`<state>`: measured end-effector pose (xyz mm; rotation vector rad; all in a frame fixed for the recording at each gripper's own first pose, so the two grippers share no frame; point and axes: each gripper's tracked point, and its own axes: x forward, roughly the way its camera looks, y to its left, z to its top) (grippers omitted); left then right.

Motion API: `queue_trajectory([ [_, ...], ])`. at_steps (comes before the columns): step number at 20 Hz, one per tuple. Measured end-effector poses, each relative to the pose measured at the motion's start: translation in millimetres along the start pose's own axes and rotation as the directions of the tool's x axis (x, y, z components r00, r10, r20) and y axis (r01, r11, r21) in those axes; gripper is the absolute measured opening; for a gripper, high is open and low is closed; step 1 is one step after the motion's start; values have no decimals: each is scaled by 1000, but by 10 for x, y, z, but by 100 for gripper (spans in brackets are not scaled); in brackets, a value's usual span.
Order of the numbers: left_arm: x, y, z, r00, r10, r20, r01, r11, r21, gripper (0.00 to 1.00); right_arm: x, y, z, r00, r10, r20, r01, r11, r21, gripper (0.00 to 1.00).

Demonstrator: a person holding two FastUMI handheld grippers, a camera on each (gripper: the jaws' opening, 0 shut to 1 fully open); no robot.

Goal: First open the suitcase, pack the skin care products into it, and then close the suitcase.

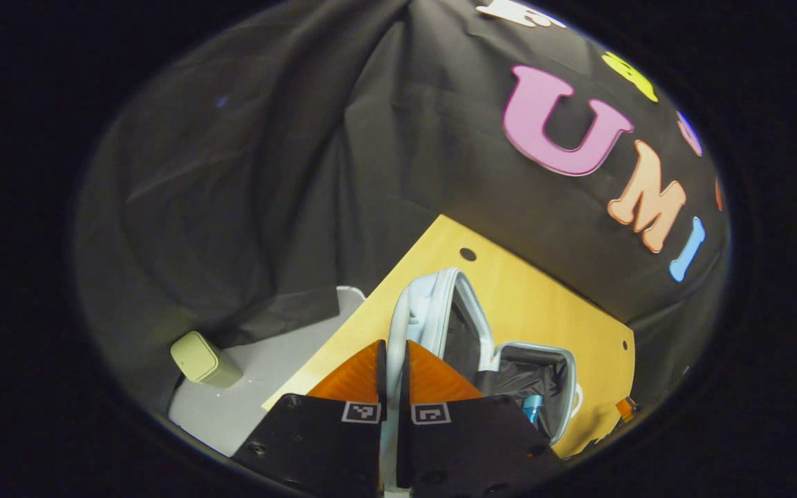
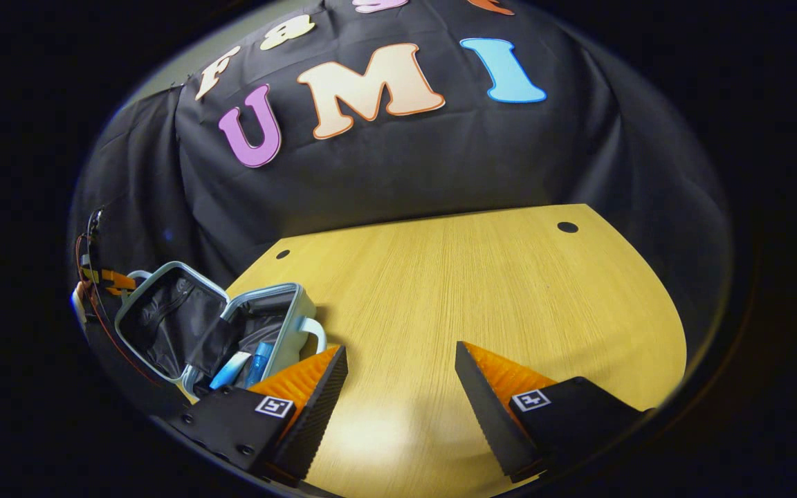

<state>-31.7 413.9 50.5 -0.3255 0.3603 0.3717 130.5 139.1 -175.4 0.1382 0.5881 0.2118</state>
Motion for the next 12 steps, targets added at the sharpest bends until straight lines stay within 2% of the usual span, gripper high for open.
queue_trajectory([
  [5,-282,-904,73,995,-91,26,88,991,99,2,-28,-180,21,1000,16,6,-17,1000,21,98],
  [6,-309,-1093,59,993,-114,29,110,987,120,2,-35,-219,13,1000,20,5,-20,1000,22,94],
  [7,-328,-1281,37,990,-136,28,131,982,135,1,-43,-264,10,1000,23,4,-23,999,22,98],
  [8,-360,-1470,6,987,-159,21,155,977,148,2,-58,-308,1,1000,26,2,-27,999,23,94],
  [9,-366,-1651,-28,983,-184,15,179,971,159,2,-65,-347,17,1000,30,1,-30,999,25,94],
  [10,-370,-1843,-69,979,-205,7,201,965,169,2,-81,-395,20,999,33,3,-33,999,30,98],
  [12,-348,-2134,-158,971,-239,-11,238,956,173,2,-91,-472,58,999,36,11,-36,999,39,98],
])
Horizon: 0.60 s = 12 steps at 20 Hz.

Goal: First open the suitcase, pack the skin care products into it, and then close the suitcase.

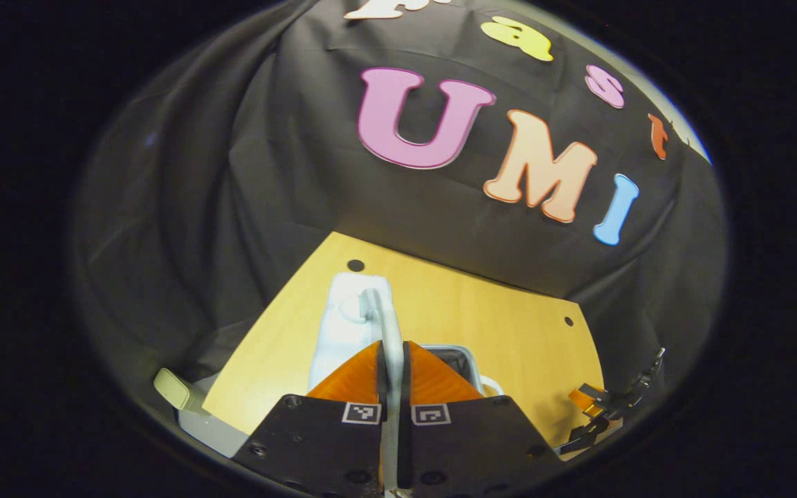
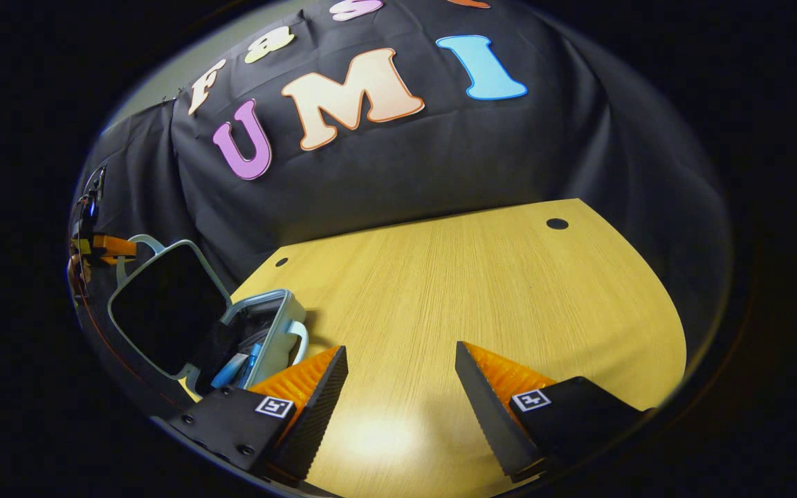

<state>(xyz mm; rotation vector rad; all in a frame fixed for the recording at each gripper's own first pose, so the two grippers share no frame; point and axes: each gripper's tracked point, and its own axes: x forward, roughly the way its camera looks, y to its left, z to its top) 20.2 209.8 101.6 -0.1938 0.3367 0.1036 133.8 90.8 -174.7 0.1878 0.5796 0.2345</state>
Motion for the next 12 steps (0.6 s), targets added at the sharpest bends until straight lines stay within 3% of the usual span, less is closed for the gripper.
queue_trajectory([
  [8,473,-1185,-515,977,-187,-102,187,982,-9,2,-114,-334,64,1000,-4,12,4,1000,12,98],
  [12,775,-1575,-1009,955,-221,-197,227,974,6,2,-154,-413,116,1000,-5,28,5,1000,25,98],
])
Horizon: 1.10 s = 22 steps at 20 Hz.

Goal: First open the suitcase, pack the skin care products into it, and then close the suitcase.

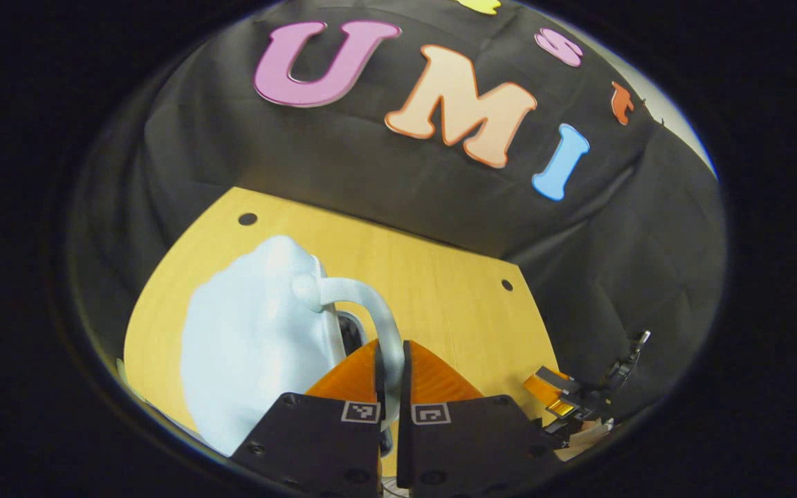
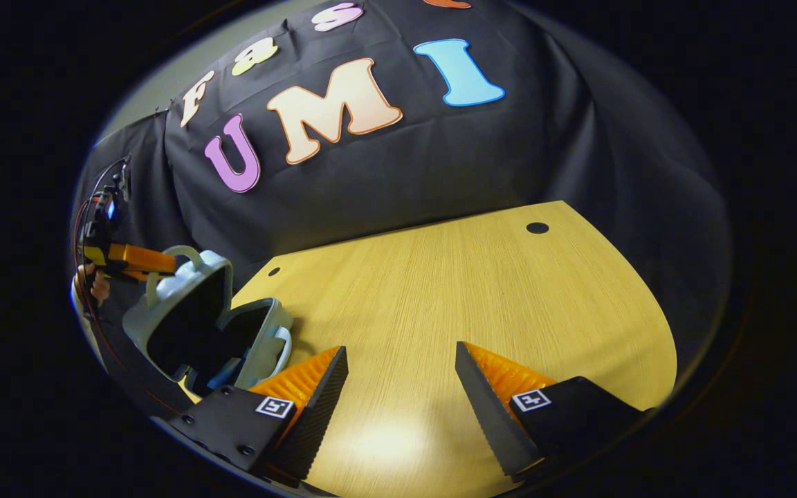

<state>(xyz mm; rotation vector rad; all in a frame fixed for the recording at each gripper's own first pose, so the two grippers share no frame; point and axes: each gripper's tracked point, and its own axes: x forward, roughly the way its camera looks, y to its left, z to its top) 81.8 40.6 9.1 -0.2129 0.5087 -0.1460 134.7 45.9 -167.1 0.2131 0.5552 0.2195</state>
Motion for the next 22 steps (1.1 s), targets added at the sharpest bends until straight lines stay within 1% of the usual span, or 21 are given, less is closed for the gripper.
queue_trajectory([
  [3,354,-116,-315,998,9,-60,-7,1000,29,2,-23,-23,27,1000,2,9,-2,1000,5,98],
  [8,744,-165,-732,992,57,-110,-49,996,79,2,-70,-4,49,1000,3,27,-3,1000,3,98],
  [9,792,-164,-792,991,68,-117,-58,995,85,6,-81,5,58,1000,2,31,-2,1000,0,98],
  [10,838,-170,-850,990,75,-124,-64,994,86,2,-83,15,57,999,3,34,-3,1000,-1,98],
  [12,929,-154,-929,989,82,-125,-73,994,76,6,-100,36,79,999,3,42,-3,1000,-1,98],
  [13,965,-154,-964,988,84,-127,-77,995,63,11,-111,41,95,999,2,47,-2,1000,-3,94],
  [14,973,-129,-958,988,97,-124,-90,994,56,13,-124,55,119,998,1,56,-1,1000,-5,98],
  [15,970,-129,-986,987,103,-122,-98,994,49,19,-144,66,146,998,0,65,1,1000,-7,98],
  [17,903,-155,-951,989,111,-98,-104,992,71,49,-178,61,186,997,-5,83,6,1000,-7,98],
  [18,859,-184,-914,990,120,-74,-112,989,101,57,-203,60,201,996,-9,91,9,1000,-5,98],
  [19,807,-214,-874,990,132,-48,-124,983,135,77,-230,57,222,995,-12,99,12,1000,-1,98],
  [20,761,-244,-825,990,144,-15,-139,976,167,81,-261,56,241,994,-16,109,16,1000,2,98],
  [21,697,-273,-785,988,152,16,-152,970,190,91,-288,52,257,993,-20,117,20,1000,1,98],
  [22,644,-327,-763,988,148,44,-154,966,209,92,-321,36,260,992,-28,124,28,1000,0,94],
])
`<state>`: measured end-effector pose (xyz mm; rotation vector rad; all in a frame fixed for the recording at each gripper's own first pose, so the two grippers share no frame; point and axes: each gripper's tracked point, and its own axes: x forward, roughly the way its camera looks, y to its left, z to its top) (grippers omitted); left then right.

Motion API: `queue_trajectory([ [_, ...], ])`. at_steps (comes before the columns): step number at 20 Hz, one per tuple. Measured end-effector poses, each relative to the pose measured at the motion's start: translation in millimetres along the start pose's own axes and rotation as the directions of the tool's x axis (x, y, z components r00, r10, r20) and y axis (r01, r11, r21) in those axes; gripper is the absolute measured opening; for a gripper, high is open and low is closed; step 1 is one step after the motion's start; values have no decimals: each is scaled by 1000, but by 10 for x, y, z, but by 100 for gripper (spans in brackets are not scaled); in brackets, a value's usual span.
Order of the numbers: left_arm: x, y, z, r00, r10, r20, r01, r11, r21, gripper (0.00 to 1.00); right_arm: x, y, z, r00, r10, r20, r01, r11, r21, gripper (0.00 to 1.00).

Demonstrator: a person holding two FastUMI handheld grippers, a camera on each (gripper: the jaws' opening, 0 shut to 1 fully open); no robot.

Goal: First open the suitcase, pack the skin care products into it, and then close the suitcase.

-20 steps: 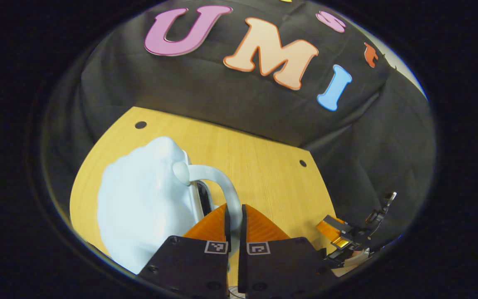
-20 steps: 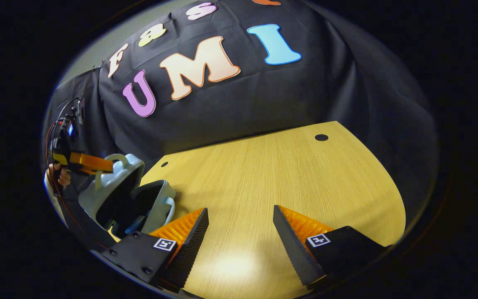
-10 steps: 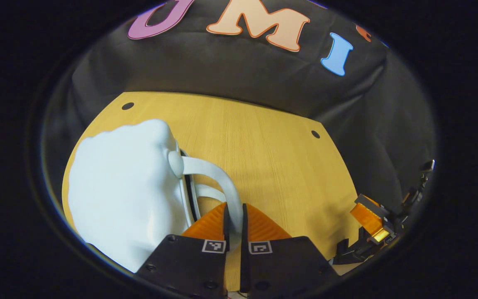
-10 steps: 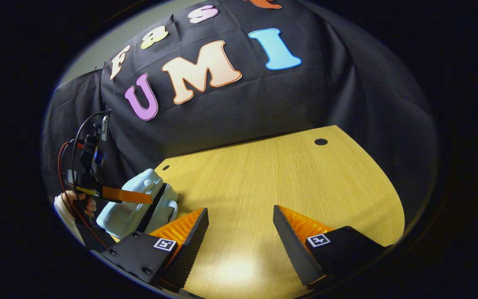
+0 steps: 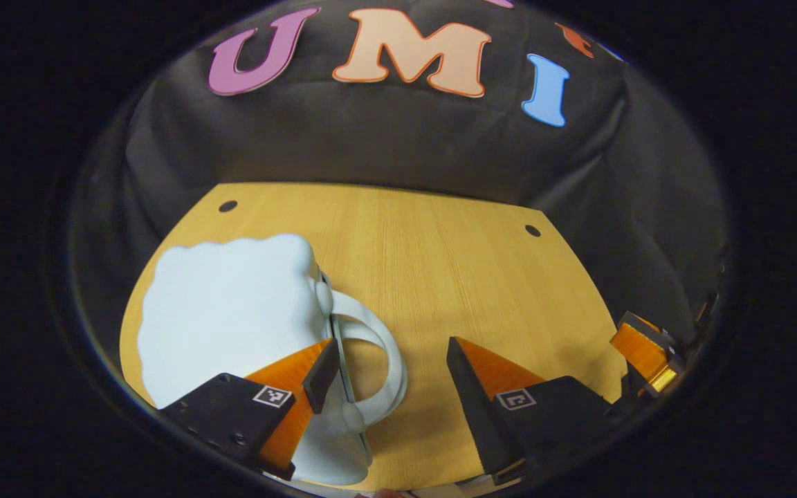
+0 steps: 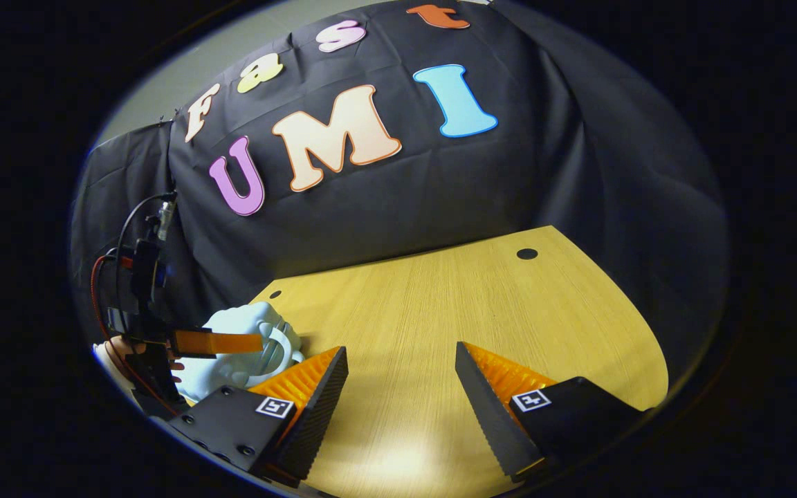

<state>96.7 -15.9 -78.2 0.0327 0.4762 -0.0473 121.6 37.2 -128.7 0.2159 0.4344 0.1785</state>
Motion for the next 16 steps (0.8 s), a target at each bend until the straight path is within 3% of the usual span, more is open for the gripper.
queue_trajectory([
  [1,-48,-29,20,1000,1,23,-2,1000,20,94,-34,-16,18,1000,-7,8,7,1000,0,98],
  [4,-199,-157,72,997,-2,82,-3,998,69,95,-148,-71,57,999,-33,35,33,999,-2,98],
  [5,-118,-355,128,994,-14,105,8,998,63,95,-187,-97,79,998,-43,45,43,999,-4,94],
  [7,-181,-504,172,989,-60,139,54,998,43,95,-257,-146,97,996,-62,60,62,998,1,98],
  [16,-296,-529,132,987,-110,120,103,993,62,92,-466,-237,124,988,-124,92,122,992,25,98],
])
